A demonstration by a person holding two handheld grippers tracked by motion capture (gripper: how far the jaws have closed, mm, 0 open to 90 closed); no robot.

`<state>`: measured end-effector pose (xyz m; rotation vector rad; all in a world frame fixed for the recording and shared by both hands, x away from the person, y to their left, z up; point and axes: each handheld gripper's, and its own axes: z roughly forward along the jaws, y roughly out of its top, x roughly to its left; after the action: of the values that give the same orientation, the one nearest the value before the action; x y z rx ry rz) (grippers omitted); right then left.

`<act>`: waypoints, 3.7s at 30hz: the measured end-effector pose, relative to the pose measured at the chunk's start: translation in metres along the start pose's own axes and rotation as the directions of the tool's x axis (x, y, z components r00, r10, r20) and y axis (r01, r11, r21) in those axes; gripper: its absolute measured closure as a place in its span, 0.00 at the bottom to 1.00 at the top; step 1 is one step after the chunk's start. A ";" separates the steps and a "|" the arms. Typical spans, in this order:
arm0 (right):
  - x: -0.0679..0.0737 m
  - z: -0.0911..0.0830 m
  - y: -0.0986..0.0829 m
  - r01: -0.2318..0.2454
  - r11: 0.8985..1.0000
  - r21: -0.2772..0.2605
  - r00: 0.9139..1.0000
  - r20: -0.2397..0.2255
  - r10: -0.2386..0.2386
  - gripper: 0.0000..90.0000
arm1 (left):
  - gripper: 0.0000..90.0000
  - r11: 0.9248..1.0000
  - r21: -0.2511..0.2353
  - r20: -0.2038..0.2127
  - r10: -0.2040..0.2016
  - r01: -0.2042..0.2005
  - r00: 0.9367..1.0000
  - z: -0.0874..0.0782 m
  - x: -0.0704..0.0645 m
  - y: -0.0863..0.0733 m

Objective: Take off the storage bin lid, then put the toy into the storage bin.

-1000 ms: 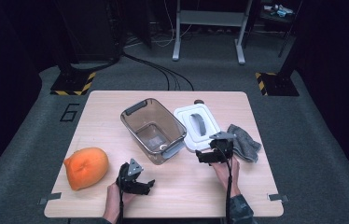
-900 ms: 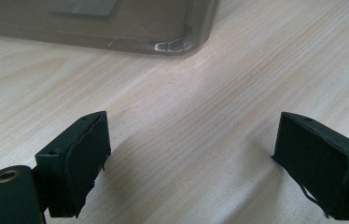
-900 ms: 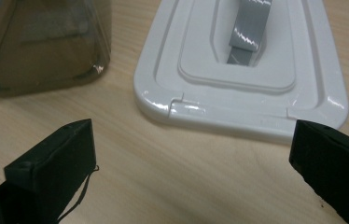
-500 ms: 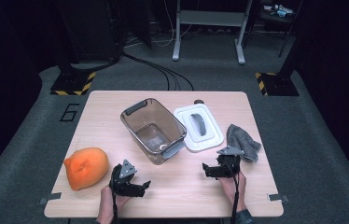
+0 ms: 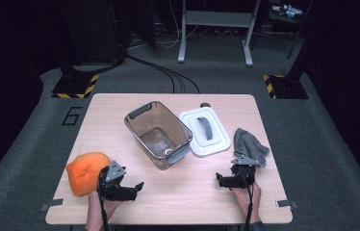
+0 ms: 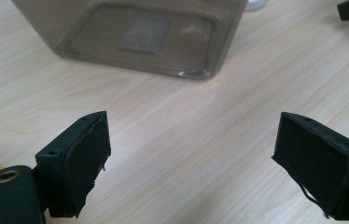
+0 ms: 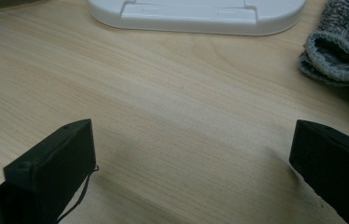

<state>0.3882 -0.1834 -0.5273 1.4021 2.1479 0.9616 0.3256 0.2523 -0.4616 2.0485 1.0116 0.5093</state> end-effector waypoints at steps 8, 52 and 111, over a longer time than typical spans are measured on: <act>0.002 0.003 0.001 0.006 1.000 0.014 1.000 0.005 -0.006 0.00 | 0.12 0.999 -0.027 -0.085 -0.034 0.032 0.996 -0.030 0.024 0.005; 0.004 0.003 0.000 0.022 0.999 0.025 0.999 0.029 -0.023 0.00 | 0.26 0.973 0.032 -0.368 -0.200 0.227 0.908 -0.031 0.089 -0.032; 0.004 0.003 0.000 0.024 1.000 0.019 0.999 0.028 -0.024 0.00 | 0.73 0.998 -0.039 -0.337 -0.059 0.049 0.940 -0.054 0.090 0.038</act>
<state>0.3887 -0.1787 -0.5298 1.3874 2.1532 0.9097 0.3642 0.3344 -0.3972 1.9388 1.2484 0.8639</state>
